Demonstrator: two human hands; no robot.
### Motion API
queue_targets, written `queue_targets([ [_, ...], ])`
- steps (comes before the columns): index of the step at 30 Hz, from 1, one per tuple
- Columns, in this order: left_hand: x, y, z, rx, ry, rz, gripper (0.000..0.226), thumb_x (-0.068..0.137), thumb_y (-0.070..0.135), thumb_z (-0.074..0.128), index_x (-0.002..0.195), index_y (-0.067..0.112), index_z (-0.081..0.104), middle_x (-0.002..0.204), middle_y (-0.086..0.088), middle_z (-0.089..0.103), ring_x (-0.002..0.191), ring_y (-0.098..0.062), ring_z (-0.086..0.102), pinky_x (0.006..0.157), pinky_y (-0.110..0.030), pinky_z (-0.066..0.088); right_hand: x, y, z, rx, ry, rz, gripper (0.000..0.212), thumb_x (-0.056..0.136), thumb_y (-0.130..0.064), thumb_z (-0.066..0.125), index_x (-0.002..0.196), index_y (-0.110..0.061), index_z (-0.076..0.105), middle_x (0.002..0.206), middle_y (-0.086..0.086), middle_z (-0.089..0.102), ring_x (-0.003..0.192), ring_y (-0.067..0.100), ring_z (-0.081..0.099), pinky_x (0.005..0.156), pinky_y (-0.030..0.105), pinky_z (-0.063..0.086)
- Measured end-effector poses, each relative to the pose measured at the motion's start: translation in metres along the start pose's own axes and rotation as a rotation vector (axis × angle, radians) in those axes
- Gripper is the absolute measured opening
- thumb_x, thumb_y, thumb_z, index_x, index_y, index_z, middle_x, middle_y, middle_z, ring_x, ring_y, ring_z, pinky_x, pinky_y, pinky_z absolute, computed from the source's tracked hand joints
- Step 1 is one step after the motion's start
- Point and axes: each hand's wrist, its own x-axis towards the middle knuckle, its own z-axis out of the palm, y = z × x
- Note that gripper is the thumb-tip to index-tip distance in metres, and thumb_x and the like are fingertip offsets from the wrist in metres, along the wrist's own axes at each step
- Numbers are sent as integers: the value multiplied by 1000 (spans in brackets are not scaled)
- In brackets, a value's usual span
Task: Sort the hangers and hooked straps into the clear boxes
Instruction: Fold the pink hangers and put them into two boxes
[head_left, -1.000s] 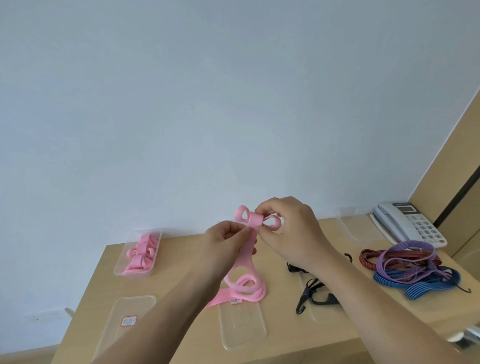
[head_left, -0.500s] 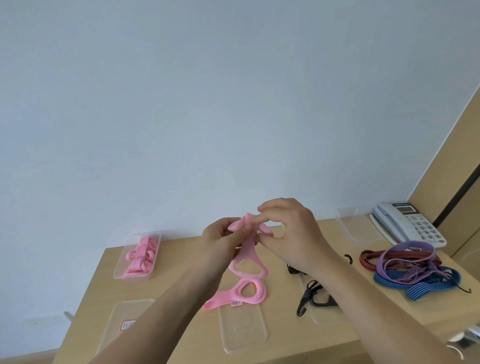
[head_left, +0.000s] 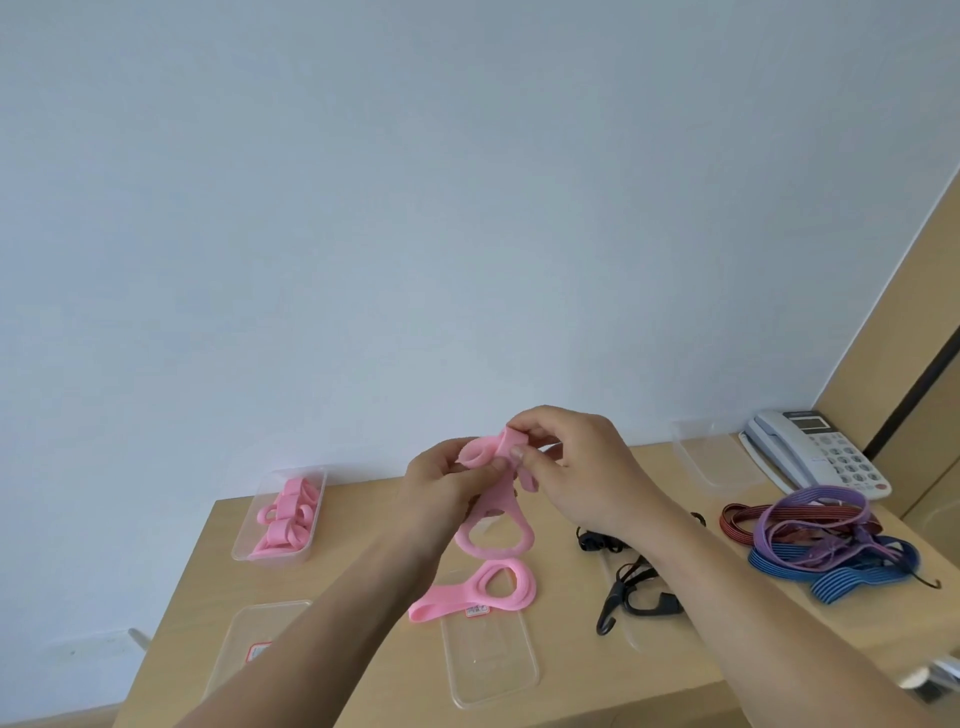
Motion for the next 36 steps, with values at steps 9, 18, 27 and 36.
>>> queue_targets([
  [9,-6,4,-7,-12,-16,-74,40,77,34,76,103,3,79,101,-18,79,88,-26,75,88,-44,59,0,-3,1,69,96,34,24,88,-11,72,92,-35,70,82,-20,72,76,6,70,78,27,58],
  [18,-7,-6,-19,-195,-10,-138,19,96,15,69,105,2,79,110,-20,78,100,-30,76,98,-48,58,-5,-19,13,48,184,-62,24,79,-3,79,95,-20,74,96,-15,72,88,8,68,79,33,58],
  [27,-2,-7,-31,-310,-90,-123,34,87,26,79,115,7,77,122,-18,75,112,-36,73,99,-55,58,-11,-28,29,-203,209,-254,21,81,1,79,97,-12,81,102,0,70,94,17,66,83,29,54],
  [36,-4,-13,-51,-294,-131,-152,61,80,3,76,137,13,55,123,-20,73,112,-44,72,98,-63,56,0,-26,33,-306,-22,-133,35,92,-15,67,126,-19,69,110,-14,64,115,13,52,101,26,41],
])
